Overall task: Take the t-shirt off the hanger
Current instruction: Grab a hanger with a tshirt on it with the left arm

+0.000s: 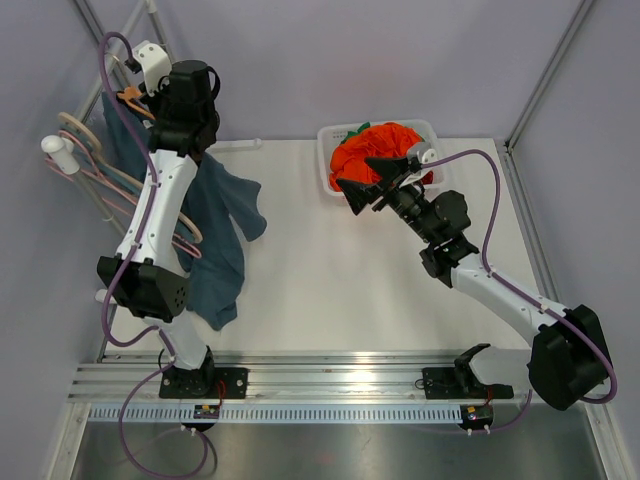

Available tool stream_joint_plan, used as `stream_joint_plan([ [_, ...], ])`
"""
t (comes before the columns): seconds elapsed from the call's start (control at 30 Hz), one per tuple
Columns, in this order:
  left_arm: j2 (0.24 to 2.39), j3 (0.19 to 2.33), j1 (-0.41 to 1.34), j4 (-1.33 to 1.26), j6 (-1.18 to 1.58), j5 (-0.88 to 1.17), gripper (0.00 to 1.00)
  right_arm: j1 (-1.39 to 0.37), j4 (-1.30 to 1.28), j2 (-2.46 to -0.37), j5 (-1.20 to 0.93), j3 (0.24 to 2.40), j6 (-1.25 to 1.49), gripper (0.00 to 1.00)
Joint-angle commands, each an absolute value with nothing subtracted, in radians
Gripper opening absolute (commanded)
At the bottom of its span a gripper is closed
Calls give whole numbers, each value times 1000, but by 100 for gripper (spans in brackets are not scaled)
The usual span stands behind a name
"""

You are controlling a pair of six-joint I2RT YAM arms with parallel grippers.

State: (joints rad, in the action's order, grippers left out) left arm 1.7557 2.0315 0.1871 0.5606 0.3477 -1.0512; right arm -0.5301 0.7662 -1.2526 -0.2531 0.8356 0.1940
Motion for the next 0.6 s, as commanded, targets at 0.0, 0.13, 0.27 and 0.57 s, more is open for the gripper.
stream_joint_plan([
  [0.0,1761,2072,183,537,368,-1080,0,-525,816,-1244,-253,844,187,100],
  [0.13,1756,2083,184,431,275,-1106,0,-525,818,-1246,-255,841,189,100],
  [0.27,1787,2135,184,373,154,-1161,0,-525,819,-1244,-256,842,190,99],
  [0.57,1787,2106,215,37,-191,-1242,0,-525,819,-1250,-265,845,192,99],
])
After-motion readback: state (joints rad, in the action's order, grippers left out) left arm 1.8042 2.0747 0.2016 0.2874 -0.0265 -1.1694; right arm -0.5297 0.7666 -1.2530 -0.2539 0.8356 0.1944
